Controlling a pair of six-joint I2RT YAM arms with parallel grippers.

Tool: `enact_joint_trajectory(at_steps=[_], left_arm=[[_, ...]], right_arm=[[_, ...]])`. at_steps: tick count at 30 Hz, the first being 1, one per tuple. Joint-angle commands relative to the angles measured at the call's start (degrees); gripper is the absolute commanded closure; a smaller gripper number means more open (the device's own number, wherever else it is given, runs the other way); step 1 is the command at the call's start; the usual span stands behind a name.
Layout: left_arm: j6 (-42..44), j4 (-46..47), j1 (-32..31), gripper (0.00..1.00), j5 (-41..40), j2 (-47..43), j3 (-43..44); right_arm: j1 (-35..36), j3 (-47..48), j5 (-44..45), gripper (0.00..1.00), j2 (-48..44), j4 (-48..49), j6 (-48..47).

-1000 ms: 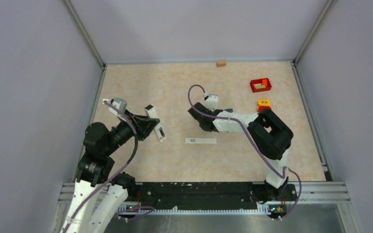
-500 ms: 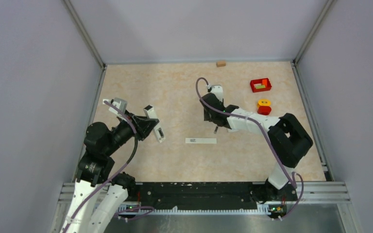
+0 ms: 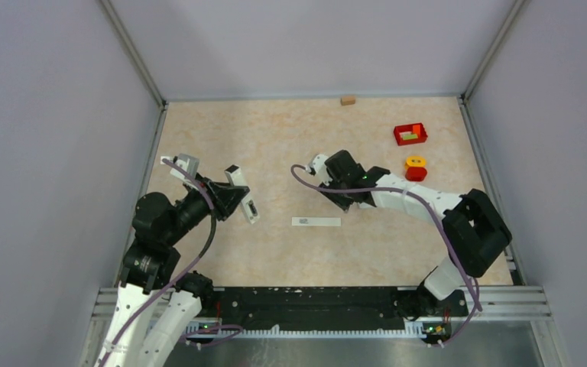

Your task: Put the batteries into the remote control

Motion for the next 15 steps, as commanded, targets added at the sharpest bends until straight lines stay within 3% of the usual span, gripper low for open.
enact_joint_trajectory(at_steps=[1,4,15], left_arm=[[-0.6,3.7,0.1,1.0,-1.0,-0.6,1.2],[-0.8,4.0,0.1,1.0,-1.8,-0.9,0.8],[-0.9,5.8,0.1,1.0,-2.8,-0.9,-0.1]], right_arm=[[-0.4,1.7,1.8,0.54,1.7,-9.1,-12.1],[-0.3,0.9,7.3,0.57,3.3,-9.7,-12.8],[-0.3,0.4,8.9,0.6,9.2,-5.4,-14.3]])
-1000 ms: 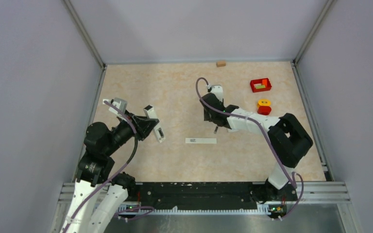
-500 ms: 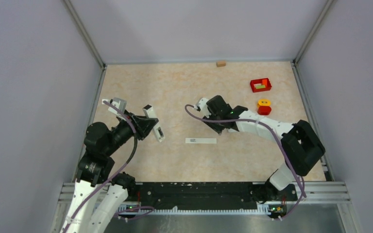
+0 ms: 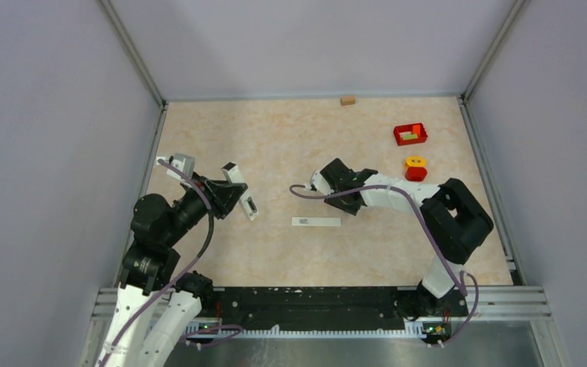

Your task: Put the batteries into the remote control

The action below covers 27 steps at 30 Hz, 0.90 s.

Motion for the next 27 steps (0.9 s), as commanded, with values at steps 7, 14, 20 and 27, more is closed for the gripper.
enact_joint_trajectory(at_steps=[7,14,20,27], left_arm=[[0.5,4.0,0.1,1.0,-1.4,-0.3,-0.3],[0.6,4.0,0.1,1.0,-1.7,-0.3,-0.4],[0.5,3.9,0.1,1.0,-1.6,-0.2,-0.3],[0.2,4.0,0.1,1.0,-1.5,-0.2,-0.2]], right_arm=[[0.2,0.7,0.9,0.63,4.0,1.1,-1.9],[1.9,1.4,-5.6,0.64,2.2,0.2,-1.5],[2.5,0.9,-7.9,0.64,0.2,1.9,-1.2],[2.5,1.1,-4.4,0.64,3.0,3.8,-1.8]])
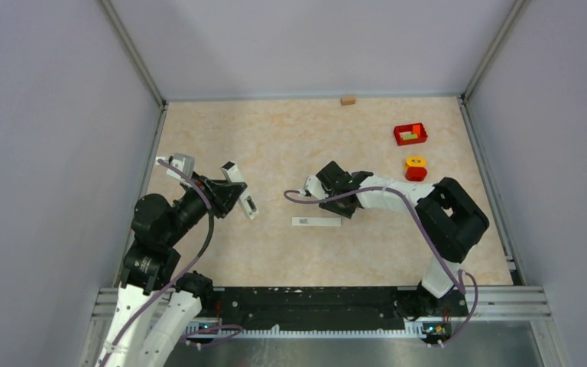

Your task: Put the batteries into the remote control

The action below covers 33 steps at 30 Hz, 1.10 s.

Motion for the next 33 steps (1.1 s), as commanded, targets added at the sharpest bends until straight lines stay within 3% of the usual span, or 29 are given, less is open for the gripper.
enact_joint_trajectory(at_steps=[1,14,24,33], left_arm=[[0.2,3.5,0.1,1.0,-0.3,-0.2,0.1],[0.3,2.9,0.1,1.0,-0.6,-0.1,0.4],[0.3,2.4,0.1,1.0,-0.7,-0.1,0.8],[0.3,2.8,0.1,1.0,-0.6,0.5,1.3]], right_arm=[[0.5,1.0,1.0,0.64,0.7,3.2,-0.2],[0.4,3.1,2.0,0.63,3.2,6.7,-1.2],[-3.2,6.4,-9.2,0.65,6.0,-2.1,-0.8],[-6.1,8.8,-9.2,0.69,8.3,-4.1,-2.1]])
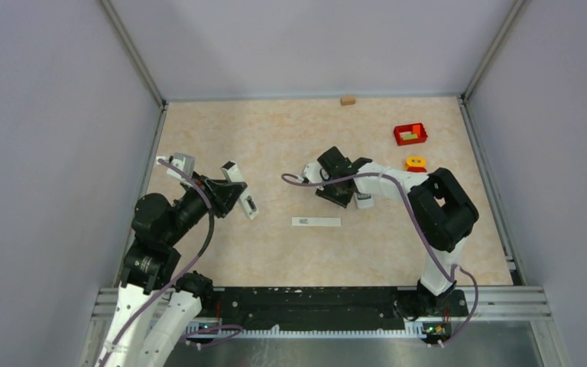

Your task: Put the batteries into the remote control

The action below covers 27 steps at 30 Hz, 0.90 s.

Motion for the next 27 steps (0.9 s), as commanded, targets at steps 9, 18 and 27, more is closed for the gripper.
enact_joint_trajectory(at_steps=[9,18,27], left_arm=[[-0.3,2.4,0.1,1.0,0.1,1.4,2.0],[-5.4,6.1,0.1,1.0,2.4,3.0,0.0],[-17.8,17.6,0.1,1.0,5.9,7.0,-5.9]], right_arm=[[-2.3,4.7,0.1,1.0,6.3,-4.6,1.5],[-3.0,3.5,-2.9,1.0,-6.9,7.7,18.8],[-2.9,-2.9,-5.8,1.0,-24.0,14.9,46.6]])
